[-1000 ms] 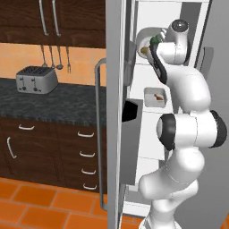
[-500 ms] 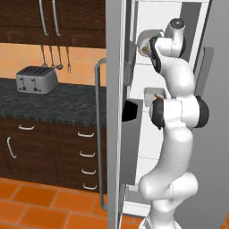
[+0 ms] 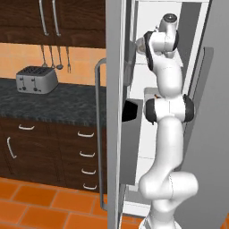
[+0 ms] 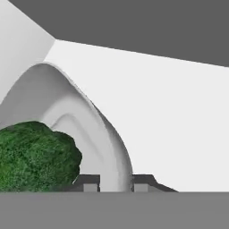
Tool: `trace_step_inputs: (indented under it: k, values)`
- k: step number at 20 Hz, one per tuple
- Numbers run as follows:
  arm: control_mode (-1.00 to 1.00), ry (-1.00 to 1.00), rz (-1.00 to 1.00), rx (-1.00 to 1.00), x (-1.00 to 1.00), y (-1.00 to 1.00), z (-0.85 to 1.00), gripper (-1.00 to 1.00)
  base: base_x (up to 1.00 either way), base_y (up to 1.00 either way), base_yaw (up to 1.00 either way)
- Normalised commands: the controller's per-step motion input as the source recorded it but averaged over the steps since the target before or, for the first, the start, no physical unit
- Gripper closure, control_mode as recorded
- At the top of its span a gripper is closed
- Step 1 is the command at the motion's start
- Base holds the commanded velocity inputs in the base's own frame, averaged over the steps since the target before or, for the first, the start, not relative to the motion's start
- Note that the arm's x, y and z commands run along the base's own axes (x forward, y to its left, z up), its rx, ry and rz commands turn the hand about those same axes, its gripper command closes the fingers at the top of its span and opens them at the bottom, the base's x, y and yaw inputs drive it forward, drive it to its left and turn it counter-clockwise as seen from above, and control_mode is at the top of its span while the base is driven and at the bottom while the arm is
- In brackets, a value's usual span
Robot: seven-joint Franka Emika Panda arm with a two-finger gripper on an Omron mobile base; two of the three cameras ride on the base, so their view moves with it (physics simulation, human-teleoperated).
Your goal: Take the meat container that has the chicken drumstick and place it on the second highest rack of the freezer. Then take the vegetable container that has the potato and broccoli and place it on the highest rack of the freezer.
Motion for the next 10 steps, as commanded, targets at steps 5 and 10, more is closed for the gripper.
trace_step_inputs:
  k: [5, 10]
  values:
    - [-1.0, -0.34, 0.01, -0.14, -1.0, -0.15, -1.0, -1.0, 0.0, 0.0, 0.0]
    - [-1.0, -0.39, 0.0, -0.17, -1.0, -0.13, -1.0, -1.0, 0.0, 0.0, 0.0]
